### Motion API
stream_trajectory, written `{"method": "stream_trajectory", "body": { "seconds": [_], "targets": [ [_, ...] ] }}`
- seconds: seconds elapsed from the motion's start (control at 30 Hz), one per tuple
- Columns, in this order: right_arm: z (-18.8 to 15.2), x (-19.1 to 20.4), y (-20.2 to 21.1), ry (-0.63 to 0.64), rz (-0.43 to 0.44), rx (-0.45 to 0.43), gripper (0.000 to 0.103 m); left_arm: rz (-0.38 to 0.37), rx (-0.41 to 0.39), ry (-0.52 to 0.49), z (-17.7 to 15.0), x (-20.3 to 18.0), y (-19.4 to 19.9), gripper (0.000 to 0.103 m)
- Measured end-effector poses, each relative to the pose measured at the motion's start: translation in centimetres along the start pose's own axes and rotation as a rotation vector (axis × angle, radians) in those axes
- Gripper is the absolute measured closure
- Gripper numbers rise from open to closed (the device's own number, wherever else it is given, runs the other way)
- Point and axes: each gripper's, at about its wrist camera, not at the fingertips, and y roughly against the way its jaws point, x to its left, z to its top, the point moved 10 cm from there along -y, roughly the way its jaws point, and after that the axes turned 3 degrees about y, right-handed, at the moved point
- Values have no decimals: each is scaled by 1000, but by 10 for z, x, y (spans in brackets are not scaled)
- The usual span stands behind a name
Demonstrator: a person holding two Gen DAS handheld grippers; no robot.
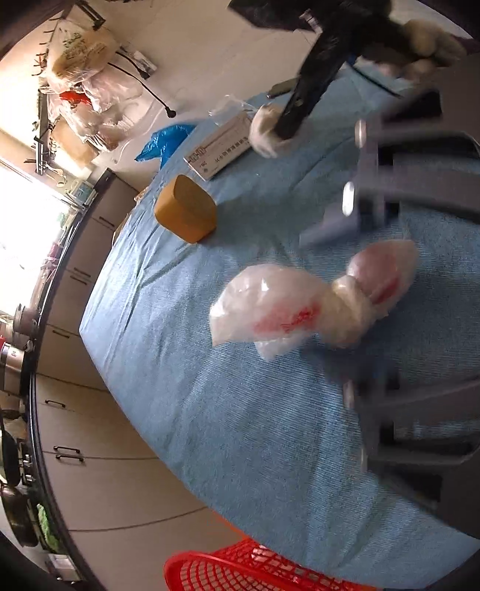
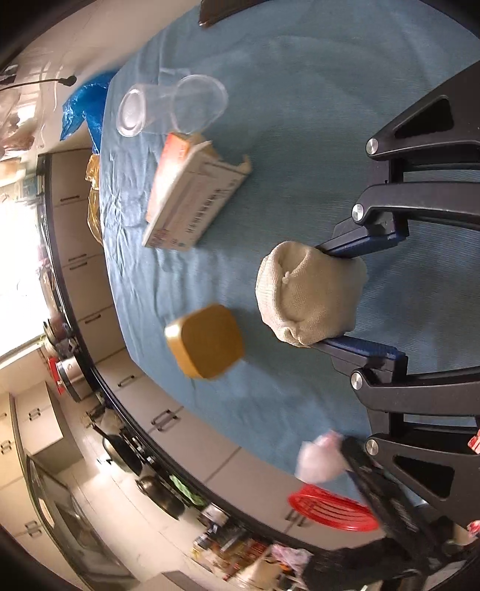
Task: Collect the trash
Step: 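Carry the plastic bag and cloth bundle to the red basket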
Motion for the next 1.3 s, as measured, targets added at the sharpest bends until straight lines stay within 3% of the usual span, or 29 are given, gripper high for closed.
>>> {"method": "stream_trajectory", "body": {
  "seconds": [0.23, 0.4, 0.67, 0.9, 1.1, 1.3],
  "targets": [
    [-21, 34, 27, 126, -4, -59, 60, -27, -76, 73, -5, 14, 45, 73],
    [-38, 65, 31, 168, 29, -66, 60, 9, -106, 112, -16, 35, 77, 73],
    [-62, 110, 29, 196, 72, -72, 59, 122, -201, 31, -26, 40, 115, 73],
    [-75, 128, 33, 239, 97, -90, 59, 110, -212, 35, -29, 50, 123, 72],
    [-72, 133, 36, 178, 179, -75, 59, 112, -221, 49, -35, 62, 138, 72],
    [-45, 148, 39, 188, 151, -83, 59, 135, -207, 86, -42, 75, 145, 72]
  ]
}}
